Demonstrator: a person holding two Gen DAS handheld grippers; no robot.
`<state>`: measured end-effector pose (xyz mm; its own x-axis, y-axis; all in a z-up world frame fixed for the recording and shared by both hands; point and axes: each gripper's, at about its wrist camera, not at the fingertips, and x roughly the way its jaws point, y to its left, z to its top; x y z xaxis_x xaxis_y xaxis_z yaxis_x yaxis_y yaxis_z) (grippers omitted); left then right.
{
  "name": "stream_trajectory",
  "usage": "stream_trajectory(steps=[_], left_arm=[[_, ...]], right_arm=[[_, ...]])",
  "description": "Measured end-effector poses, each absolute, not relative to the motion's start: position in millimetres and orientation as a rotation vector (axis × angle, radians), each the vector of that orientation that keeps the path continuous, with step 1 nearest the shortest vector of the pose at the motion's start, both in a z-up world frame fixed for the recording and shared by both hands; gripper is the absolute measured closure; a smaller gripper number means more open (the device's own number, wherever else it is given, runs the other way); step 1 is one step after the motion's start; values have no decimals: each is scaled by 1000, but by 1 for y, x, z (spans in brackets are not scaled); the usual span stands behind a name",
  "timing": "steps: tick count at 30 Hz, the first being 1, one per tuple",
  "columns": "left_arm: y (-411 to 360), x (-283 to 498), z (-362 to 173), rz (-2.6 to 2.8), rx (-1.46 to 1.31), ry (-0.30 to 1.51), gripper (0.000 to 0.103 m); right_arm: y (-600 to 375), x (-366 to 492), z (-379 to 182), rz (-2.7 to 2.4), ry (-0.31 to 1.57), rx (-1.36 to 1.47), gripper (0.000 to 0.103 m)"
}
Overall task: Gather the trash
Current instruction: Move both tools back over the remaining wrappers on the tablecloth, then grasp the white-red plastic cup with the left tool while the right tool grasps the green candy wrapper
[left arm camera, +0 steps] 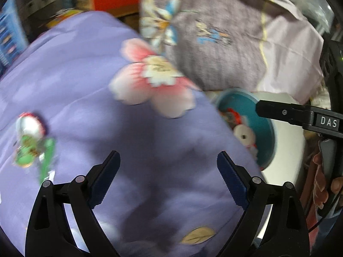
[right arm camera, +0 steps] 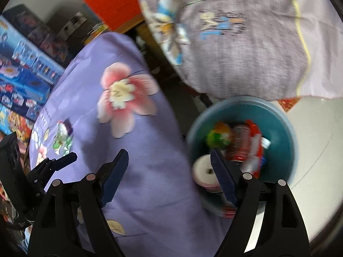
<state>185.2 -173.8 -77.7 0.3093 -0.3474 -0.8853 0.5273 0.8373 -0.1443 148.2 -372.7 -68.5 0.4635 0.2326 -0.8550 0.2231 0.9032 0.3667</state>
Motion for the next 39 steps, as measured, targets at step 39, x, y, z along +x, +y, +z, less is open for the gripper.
stream_trajectory(steps=[39], left_arm=[[120,233,-103,-246,-131,1129,11]], right_arm=[[-64,272,-97,457,1228,-62,66]])
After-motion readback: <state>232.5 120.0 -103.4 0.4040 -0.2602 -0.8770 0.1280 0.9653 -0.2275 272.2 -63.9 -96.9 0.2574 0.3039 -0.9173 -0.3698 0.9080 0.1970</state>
